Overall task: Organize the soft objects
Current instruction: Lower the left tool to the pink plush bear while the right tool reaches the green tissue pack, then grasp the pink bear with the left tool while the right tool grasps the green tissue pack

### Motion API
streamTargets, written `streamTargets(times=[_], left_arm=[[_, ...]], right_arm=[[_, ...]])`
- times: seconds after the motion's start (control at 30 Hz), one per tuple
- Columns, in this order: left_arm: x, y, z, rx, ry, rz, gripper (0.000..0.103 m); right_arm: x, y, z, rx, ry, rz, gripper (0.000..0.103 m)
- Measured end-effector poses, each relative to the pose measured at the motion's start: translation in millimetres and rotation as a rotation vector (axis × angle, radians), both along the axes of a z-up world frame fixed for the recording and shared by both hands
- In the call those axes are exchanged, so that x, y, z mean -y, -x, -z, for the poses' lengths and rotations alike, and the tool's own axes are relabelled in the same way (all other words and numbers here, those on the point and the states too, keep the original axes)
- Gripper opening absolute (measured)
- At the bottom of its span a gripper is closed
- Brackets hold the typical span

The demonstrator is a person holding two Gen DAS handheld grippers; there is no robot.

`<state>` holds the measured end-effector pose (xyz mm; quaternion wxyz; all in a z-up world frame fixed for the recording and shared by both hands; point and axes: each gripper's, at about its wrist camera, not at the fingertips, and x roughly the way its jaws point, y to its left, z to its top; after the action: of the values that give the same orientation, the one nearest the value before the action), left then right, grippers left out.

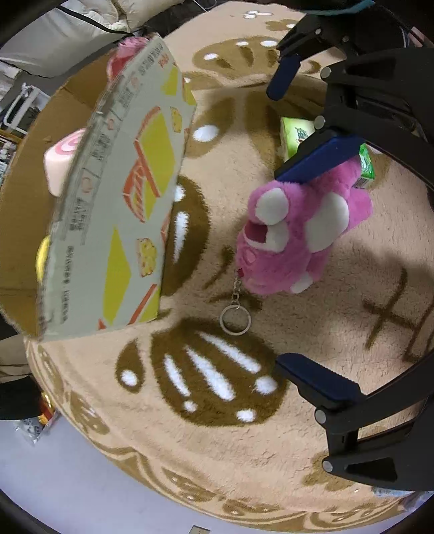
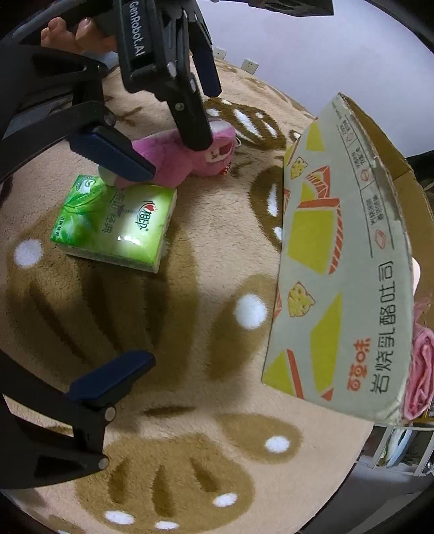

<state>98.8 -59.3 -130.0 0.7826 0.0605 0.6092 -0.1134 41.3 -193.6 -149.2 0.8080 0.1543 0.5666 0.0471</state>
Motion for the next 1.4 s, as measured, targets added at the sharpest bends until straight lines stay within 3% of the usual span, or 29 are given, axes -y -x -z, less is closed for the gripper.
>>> streamTargets(times=[0.2, 0.37, 0.53, 0.6, 0.67, 1.07, 1.17, 1.4], left_arm=[[-0.4, -2.4, 10.4, -0.035, -0.009, -0.024, 0.098], [-1.7, -4.5, 18.6, -0.081, 0.035, -0.033, 0.083], [3.3, -4.3, 22.4, -0.084, 0.048, -0.015, 0.067], [6.1, -2.9, 23.5, -0.079, 0.045, -0.012, 0.066], [8.2, -2.0, 24.2, -0.069, 0.032, -0.005, 0.065], [28.3, 6.6, 28.6, -0.038, -0.007, 0.008, 0.065], [33.5, 9.1, 29.8, -0.027, -0.015, 0.017, 0.064], [33.6, 2.2, 35.4, -0.019, -0.008, 0.009, 0.062]], right_arm=[[-6.1, -1.0, 4.4, -0.018, 0.009, -0.025, 0.103], [-15.7, -2.6, 7.4, -0.025, 0.03, -0.054, 0.102], [-22.0, -3.4, 8.1, -0.024, 0.043, -0.078, 0.089], [-24.0, -2.6, 8.2, -0.026, 0.039, -0.085, 0.079], [-24.9, -1.3, 8.6, -0.03, 0.043, -0.095, 0.077], [-32.8, -5.4, 12.8, -0.031, 0.056, -0.108, 0.075], [-30.7, -4.1, 12.5, -0.039, 0.045, -0.118, 0.068], [-32.6, -2.9, 11.6, -0.037, 0.052, -0.126, 0.062]])
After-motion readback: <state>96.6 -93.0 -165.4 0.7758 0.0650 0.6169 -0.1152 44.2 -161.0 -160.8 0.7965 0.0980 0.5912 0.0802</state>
